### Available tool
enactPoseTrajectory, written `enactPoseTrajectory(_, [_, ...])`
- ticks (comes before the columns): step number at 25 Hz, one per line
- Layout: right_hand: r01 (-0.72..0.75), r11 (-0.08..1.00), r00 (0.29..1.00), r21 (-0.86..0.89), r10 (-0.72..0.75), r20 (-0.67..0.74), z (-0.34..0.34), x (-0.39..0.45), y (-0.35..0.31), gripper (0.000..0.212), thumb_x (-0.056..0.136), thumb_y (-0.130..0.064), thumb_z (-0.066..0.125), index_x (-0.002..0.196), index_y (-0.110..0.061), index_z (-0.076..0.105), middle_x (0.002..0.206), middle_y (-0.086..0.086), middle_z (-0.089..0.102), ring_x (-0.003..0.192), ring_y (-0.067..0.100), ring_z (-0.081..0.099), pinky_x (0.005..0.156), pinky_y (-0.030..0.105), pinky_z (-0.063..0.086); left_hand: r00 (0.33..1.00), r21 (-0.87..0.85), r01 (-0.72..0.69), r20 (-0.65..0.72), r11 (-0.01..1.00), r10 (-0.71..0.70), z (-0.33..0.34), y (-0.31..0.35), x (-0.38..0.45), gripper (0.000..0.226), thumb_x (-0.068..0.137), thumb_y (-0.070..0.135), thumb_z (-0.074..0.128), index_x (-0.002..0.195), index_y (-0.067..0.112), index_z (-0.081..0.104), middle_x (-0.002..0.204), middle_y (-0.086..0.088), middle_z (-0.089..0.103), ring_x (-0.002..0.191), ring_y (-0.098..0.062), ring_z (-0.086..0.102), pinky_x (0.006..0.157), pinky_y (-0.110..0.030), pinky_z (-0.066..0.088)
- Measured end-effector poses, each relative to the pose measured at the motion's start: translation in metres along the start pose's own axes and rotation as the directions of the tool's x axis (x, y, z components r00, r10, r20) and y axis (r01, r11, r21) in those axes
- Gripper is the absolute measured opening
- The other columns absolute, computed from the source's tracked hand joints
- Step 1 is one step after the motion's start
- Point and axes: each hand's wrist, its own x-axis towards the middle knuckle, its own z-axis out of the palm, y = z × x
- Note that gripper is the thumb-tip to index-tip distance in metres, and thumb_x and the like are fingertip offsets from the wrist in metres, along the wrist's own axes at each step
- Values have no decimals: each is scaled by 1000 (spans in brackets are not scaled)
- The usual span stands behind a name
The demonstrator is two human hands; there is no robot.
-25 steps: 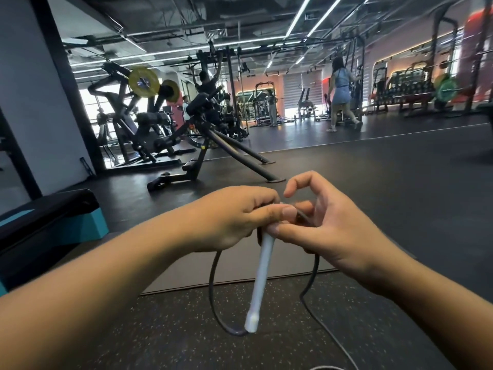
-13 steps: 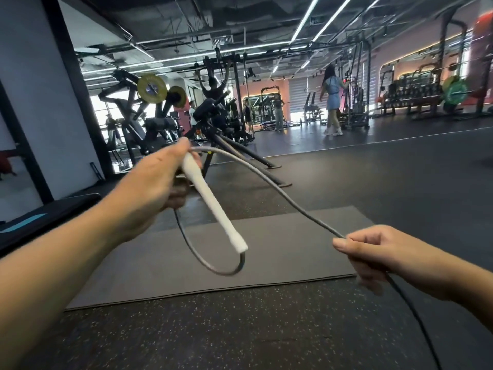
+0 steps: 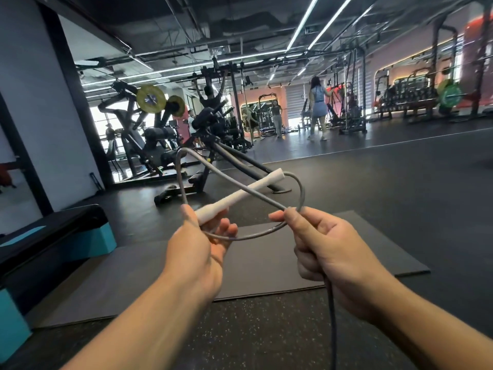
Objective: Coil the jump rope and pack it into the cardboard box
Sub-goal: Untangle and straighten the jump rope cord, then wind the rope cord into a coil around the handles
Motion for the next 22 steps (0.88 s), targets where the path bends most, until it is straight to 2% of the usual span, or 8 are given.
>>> enactPoseTrajectory(6, [47, 983, 955, -179, -97, -282, -23, 5, 0, 31, 103, -30, 52, 105, -10, 75, 54, -3, 30, 41, 12, 24, 40, 22, 23, 981, 94, -107, -150, 990, 121, -21, -2, -7, 42, 107, 41, 34, 98, 5, 54, 82, -16, 67, 48, -11, 54, 38, -20, 50])
enactPoseTrajectory(9, [-101, 987, 975, -127, 73, -209, -20, 7, 3, 31, 108, -22, 44, 107, -8, 72, 65, 1, 43, 42, 12, 32, 41, 25, 32, 978, 20, -112, -172, 994, 114, -15, -1, -12, 40, 108, 39, 34, 90, 7, 51, 81, -15, 63, 44, -11, 64, 44, -25, 58])
enactPoseTrajectory(12, [-186, 978, 977, 98, 194, -85, -5, 6, 5, 34, 101, -33, 55, 112, -4, 71, 69, 0, 28, 47, 11, 20, 40, 22, 23, 982, -61, -98, -166, 993, 87, -4, -10, -18, 44, 108, 38, 34, 99, -2, 52, 81, -18, 64, 44, -12, 69, 48, -27, 61])
enactPoseTrajectory(14, [-128, 988, 988, 87, 135, -77, 1, 9, 7, 42, 92, -37, 67, 106, 3, 66, 69, 2, 20, 46, 10, 17, 38, 21, 22, 983, -108, -96, -168, 989, 77, 1, -16, -20, 46, 108, 38, 34, 106, -4, 53, 82, -18, 64, 47, -14, 71, 51, -29, 62])
enactPoseTrajectory(16, [-56, 997, 993, 54, 61, -98, 4, 13, 5, 29, 90, -31, 69, 96, -3, 67, 61, 0, 24, 42, 8, 18, 36, 19, 22, 986, -148, -81, -157, 986, 58, 3, -19, -21, 47, 107, 39, 34, 100, -2, 56, 81, -17, 66, 52, -15, 72, 58, -33, 64])
enactPoseTrajectory(18, [-18, 1000, 990, 9, 20, -138, 5, 18, 3, 22, 91, -31, 68, 89, -10, 72, 63, 12, 31, 40, 7, 21, 36, 17, 26, 990, -146, -58, -137, 988, 38, 2, -20, -23, 47, 106, 41, 36, 94, 1, 57, 72, -12, 68, 54, -15, 71, 68, -38, 63])
enactPoseTrajectory(20, [13, 999, 991, -29, -16, -133, 5, 22, -2, 22, 92, -30, 68, 87, -9, 72, 72, 22, 48, 39, 7, 21, 35, 18, 27, 991, -103, -35, -131, 994, 21, -3, -22, -23, 45, 106, 40, 38, 93, 1, 57, 63, -8, 65, 47, -13, 68, 74, -40, 60])
enactPoseTrajectory(22, [32, 999, 995, -37, -36, -98, 5, 26, -9, 24, 94, -27, 66, 90, -4, 71, 84, 21, 71, 36, 7, 21, 35, 17, 26, 992, -70, 5, -125, 998, -14, -10, -23, -20, 41, 106, 36, 40, 101, -1, 57, 70, -8, 58, 51, -15, 65, 71, -41, 59])
